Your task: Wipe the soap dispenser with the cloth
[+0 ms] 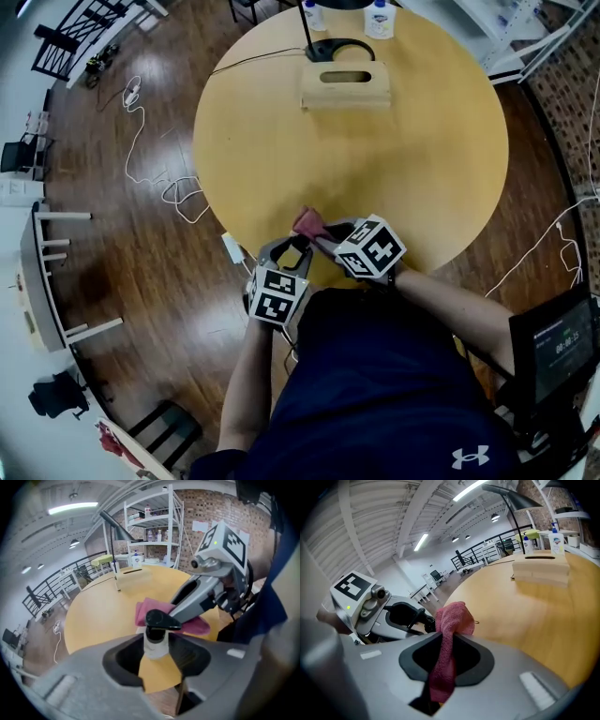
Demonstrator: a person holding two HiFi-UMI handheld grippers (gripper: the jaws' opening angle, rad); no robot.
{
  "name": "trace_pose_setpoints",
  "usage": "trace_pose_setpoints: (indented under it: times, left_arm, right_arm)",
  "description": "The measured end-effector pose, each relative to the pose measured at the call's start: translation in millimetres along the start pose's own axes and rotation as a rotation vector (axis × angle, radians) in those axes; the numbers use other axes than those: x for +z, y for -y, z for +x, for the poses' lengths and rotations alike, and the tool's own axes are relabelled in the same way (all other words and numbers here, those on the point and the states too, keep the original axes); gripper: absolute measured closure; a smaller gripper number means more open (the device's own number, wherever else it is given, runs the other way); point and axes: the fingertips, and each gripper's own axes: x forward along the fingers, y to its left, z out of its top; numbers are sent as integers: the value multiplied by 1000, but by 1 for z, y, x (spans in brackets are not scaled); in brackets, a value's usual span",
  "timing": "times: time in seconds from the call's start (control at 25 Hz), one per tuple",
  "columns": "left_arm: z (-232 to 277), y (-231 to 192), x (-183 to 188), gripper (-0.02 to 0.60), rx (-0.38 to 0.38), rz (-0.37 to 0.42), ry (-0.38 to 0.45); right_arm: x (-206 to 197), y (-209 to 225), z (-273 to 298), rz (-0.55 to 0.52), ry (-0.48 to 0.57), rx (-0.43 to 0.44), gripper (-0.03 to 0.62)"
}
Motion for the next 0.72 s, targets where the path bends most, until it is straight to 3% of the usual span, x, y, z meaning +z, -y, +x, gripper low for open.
trace_pose_setpoints:
  times: [0.2,0.36,0.48,0.6,0.72]
  left_arm:
    - [0,-2,-3,423,-1,-42,27]
    - [0,-5,-4,454,-58,78,15]
    - [-4,-12,-9,429,-38,117,-24]
    - [-10,-12,-14,402,10,19,-17]
    - [-13,-5,-12,398,22,-114,43]
  right_arm:
    - [31,7,26,-28,14,-12,522]
    - [39,9,38,-84,-18,30,522]
    - [29,4,29,-74,-12,44,523]
    - [12,0,22,-45,1,48,523]
    - [1,-4,17,-29,-14,46,523]
